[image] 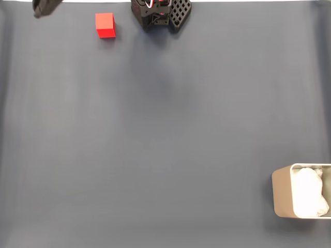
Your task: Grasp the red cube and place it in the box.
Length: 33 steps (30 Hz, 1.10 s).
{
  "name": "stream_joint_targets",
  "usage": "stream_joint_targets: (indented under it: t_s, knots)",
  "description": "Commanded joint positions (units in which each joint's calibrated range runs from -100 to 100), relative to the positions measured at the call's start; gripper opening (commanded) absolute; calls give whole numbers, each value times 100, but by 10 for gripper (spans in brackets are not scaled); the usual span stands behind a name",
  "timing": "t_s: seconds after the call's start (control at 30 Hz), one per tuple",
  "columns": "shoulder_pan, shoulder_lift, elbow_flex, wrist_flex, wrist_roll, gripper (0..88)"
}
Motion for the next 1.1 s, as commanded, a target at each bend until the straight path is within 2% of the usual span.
stream_joint_targets:
  t_s: [0.0, 0.57, 1.07]
  knots:
    - [344, 15, -194, 75, 63, 0]
    - [962, -497, 809, 50, 78, 0]
    - [991, -1381, 2023, 59, 0, 0]
